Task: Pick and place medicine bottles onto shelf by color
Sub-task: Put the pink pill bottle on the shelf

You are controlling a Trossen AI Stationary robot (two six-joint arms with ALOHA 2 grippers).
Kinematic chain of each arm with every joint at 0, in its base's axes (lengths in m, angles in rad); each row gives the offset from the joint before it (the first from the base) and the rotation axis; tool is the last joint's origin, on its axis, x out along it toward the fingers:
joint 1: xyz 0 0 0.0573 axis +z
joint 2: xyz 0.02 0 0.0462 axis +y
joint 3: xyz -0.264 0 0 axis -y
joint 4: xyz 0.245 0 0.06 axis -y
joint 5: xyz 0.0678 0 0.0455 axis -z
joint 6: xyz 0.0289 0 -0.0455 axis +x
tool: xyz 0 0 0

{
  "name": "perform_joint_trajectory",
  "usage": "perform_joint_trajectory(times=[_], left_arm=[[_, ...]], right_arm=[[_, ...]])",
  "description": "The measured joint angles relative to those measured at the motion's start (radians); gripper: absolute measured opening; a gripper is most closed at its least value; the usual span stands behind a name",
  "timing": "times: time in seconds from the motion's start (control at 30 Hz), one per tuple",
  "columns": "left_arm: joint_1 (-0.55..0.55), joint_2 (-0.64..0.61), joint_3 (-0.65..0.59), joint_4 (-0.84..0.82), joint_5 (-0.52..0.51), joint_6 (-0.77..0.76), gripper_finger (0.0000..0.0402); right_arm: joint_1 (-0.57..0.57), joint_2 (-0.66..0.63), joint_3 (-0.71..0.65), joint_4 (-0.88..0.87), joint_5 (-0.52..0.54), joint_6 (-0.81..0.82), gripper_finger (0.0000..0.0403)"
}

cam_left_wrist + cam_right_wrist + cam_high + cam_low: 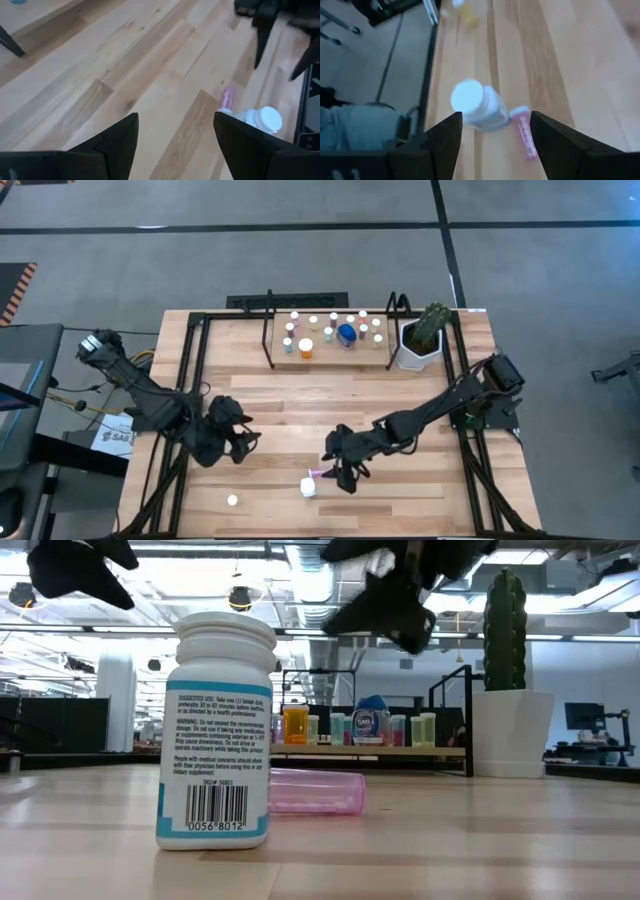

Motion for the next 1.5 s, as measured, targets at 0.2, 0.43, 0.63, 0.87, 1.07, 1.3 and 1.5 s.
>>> perform_joint_trajectory(times=[0.2, 0.43, 0.63, 0.87, 1.07, 1.3, 1.5], left_arm=[[-0.068, 0.000, 0.000, 0.000, -0.053, -0.057, 0.0245], [-0.096, 0.000, 0.000, -0.002, -0.075, -0.080, 0.0245], [-0.098, 0.000, 0.000, -0.002, -0.078, -0.080, 0.0245], [-0.097, 0.000, 0.000, -0.002, -0.089, -0.080, 0.0245], [-0.097, 0.000, 0.000, -0.002, -0.103, -0.079, 0.0245], [-0.097, 0.000, 0.000, -0.003, -0.108, -0.077, 0.0245], [-0.097, 0.000, 0.000, -0.003, -0.111, -0.077, 0.0245]], right_arm=[[0.013, 0.118, 0.030, 0.002, 0.000, -0.091, 0.0256], [0.012, 0.191, 0.065, 0.012, 0.028, -0.267, 0.0256], [0.012, 0.238, 0.068, -0.006, 0.073, -0.316, 0.0256], [0.012, 0.276, 0.067, -0.024, 0.078, -0.311, 0.0256], [0.011, 0.273, 0.067, -0.037, 0.080, -0.316, 0.0228], [0.011, 0.275, 0.067, -0.042, 0.081, -0.319, 0.0140], [0.011, 0.268, 0.074, -0.058, 0.078, -0.318, 0.0096]])
